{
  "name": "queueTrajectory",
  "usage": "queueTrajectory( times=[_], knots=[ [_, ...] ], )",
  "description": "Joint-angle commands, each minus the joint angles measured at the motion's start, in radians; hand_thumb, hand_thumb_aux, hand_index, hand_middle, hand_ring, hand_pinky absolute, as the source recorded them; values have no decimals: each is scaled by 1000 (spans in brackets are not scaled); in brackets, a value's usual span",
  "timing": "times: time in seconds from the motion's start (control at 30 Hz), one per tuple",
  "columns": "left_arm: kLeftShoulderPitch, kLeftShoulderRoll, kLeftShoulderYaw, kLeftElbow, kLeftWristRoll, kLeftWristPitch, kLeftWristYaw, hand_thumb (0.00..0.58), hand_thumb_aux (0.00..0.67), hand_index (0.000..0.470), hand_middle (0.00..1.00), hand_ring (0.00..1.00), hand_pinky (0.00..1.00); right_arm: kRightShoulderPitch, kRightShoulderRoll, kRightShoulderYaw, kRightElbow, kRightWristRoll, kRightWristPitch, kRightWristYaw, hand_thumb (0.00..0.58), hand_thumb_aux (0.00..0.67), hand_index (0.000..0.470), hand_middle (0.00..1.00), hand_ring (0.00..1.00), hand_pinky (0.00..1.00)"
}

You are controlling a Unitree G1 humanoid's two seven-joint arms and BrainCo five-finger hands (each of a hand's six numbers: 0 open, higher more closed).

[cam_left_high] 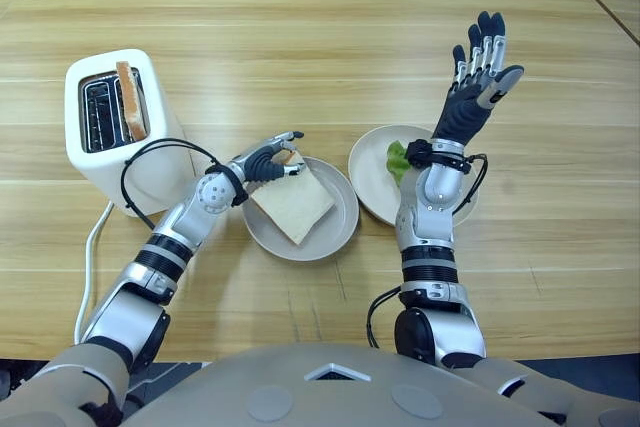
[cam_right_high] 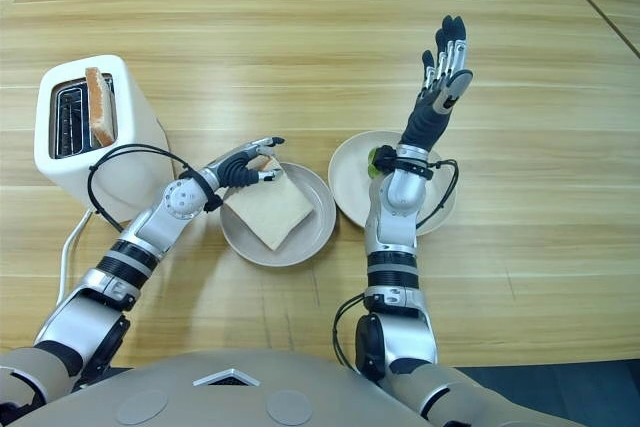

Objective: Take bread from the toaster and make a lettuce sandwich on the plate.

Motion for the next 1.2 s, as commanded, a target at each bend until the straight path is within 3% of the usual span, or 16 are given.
queueTrajectory(
  times=[0.03, 0.33, 0.57, 0.7, 0.87, 1.2],
  knots=[
    [-23, 11, -9, 9, 42, -10, 26, 0, 0, 0, 0, 0, 0, 8, 2, -1, -2, -1, 9, 2, 0, 0, 0, 0, 0, 0],
    [33, 5, 18, -164, 29, 2, 14, 0, 0, 0, 0, 0, 0, 7, -55, 2, 20, -73, 21, -2, 0, 0, 0, 0, 0, 0],
    [164, -52, 288, -601, -218, 54, 101, 0, 0, 0, 0, 0, 0, 110, -437, 91, 35, -439, 142, 131, 0, 0, 0, 0, 0, 0],
    [243, -67, 387, -749, -335, 41, 120, 0, 0, 0, 0, 0, 0, 132, -636, 192, 153, -687, 182, 100, 0, 0, 0, 0, 0, 0],
    [282, -67, 383, -742, -337, 10, 106, 0, 0, 0, 0, 0, 0, 78, -753, 394, 329, -952, 202, -6, 0, 0, 0, 0, 0, 0],
    [296, -69, 362, -721, -327, -23, 100, 0, 0, 0, 0, 0, 0, 9, -792, 531, 482, -1030, 181, -209, 0, 0, 0, 0, 0, 0]
  ],
)
